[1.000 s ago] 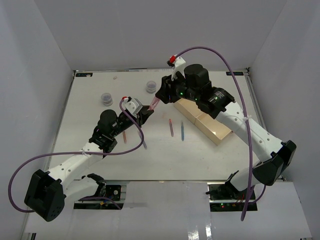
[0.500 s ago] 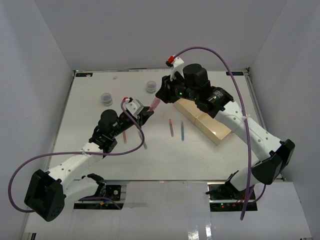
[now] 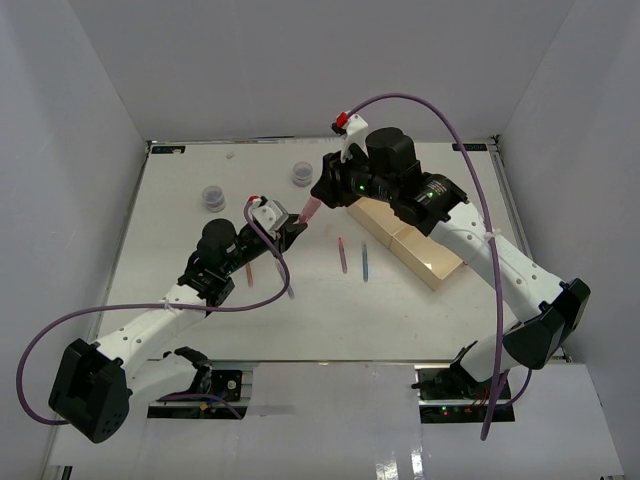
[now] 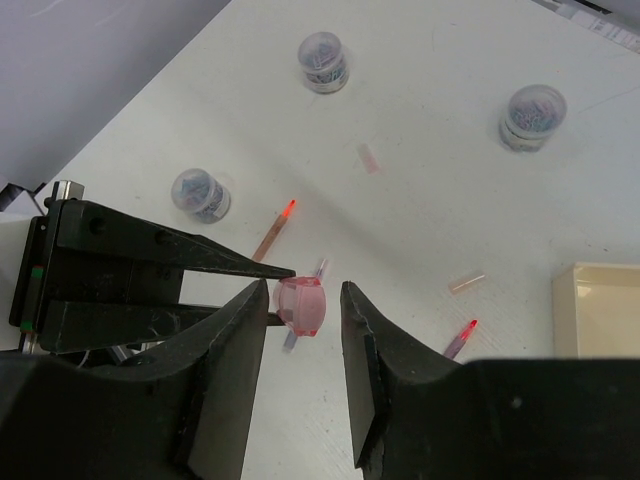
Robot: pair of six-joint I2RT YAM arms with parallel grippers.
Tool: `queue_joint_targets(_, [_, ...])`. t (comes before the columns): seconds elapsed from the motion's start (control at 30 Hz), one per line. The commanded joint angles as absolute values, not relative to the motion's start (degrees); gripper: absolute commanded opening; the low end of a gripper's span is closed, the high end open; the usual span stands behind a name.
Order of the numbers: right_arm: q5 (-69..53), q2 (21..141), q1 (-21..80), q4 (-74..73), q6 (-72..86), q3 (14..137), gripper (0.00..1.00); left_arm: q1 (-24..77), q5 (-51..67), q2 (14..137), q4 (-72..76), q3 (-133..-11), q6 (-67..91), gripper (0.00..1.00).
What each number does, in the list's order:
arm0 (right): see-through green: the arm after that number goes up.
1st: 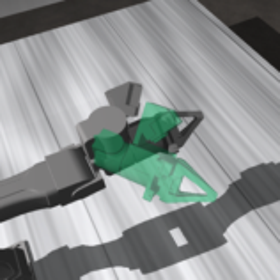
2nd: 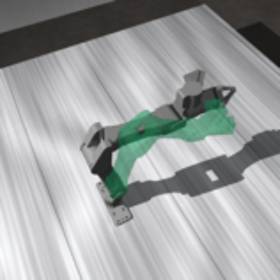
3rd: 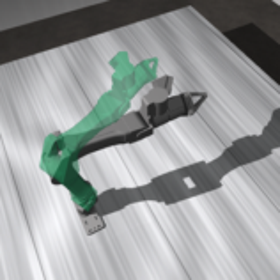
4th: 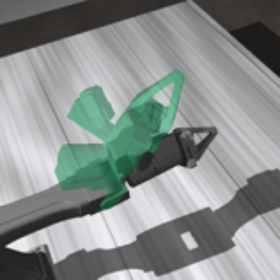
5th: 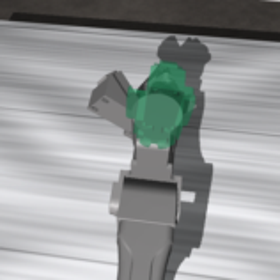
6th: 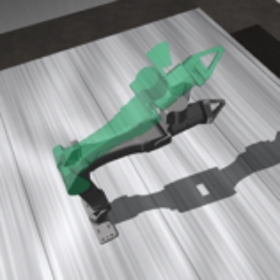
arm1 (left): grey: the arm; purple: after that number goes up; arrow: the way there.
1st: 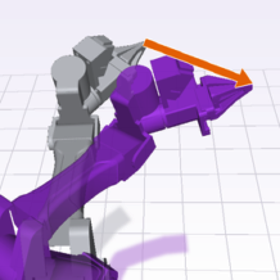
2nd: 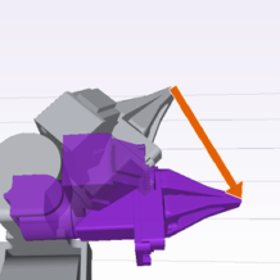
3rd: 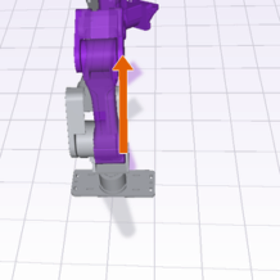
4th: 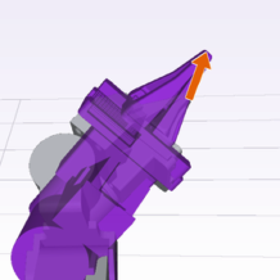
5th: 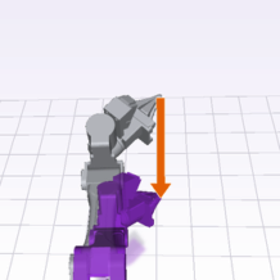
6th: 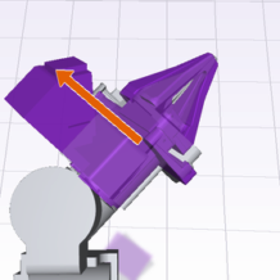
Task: Sort the stationery into containers
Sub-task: Close the pen cap on the pen.
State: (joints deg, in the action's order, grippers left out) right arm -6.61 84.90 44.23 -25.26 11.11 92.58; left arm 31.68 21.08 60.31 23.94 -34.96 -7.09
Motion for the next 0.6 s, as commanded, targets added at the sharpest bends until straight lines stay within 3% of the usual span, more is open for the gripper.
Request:
queue_joint_targets(0.0, [-6.9, 84.1, 44.0, -24.9, 10.0, 93.3, 0.42, 31.9, 22.1, 59.2, 23.6, -35.4, -8.5, 0.12])
queue_joint_targets(0.57, [-11.2, 86.7, 44.0, -28.9, 9.4, 92.8, 0.41, 32.0, 22.1, 57.9, 22.2, -35.0, -12.0, 0.12])
